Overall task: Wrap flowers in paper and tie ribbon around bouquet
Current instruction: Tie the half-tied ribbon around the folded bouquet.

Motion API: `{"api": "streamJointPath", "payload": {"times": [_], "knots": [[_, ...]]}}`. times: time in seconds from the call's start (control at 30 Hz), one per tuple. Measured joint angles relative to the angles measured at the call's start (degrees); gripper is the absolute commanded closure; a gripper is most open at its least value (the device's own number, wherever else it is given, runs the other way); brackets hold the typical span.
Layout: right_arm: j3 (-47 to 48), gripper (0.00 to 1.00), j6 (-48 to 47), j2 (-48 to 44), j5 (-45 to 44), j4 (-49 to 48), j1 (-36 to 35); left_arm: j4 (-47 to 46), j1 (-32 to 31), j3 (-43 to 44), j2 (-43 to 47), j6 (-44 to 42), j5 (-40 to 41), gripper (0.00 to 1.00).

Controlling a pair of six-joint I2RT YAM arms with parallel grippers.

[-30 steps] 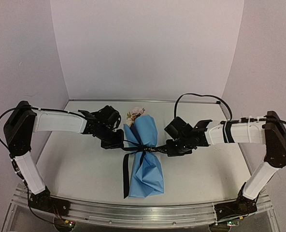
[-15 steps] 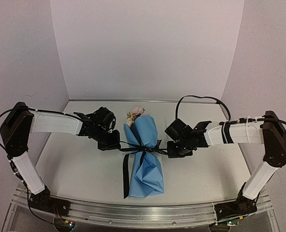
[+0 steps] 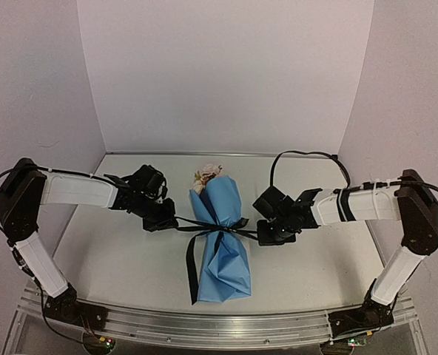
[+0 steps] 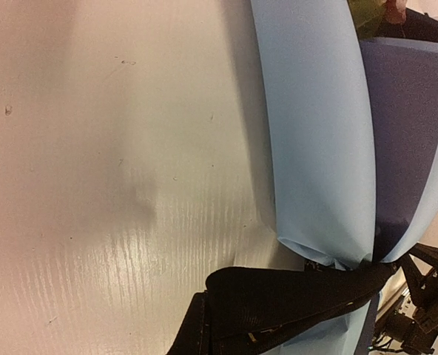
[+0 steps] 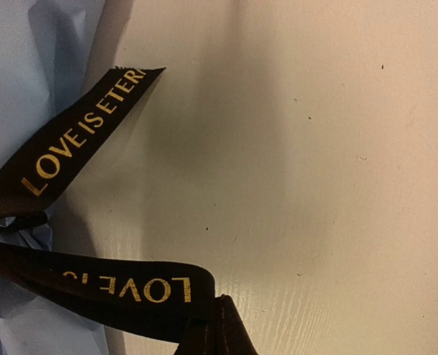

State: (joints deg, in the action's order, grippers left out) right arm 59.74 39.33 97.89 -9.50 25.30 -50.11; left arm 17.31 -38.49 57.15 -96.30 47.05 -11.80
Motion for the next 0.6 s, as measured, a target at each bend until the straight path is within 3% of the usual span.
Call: {"api": "streamJointPath", "payload": {"times": [0.6], "knots": [[-2.1, 1.00, 1.8, 0.0, 0.6, -2.2, 0.0, -3.2, 4.3, -4.1, 1.1, 1.4, -4.4, 1.00]]}}
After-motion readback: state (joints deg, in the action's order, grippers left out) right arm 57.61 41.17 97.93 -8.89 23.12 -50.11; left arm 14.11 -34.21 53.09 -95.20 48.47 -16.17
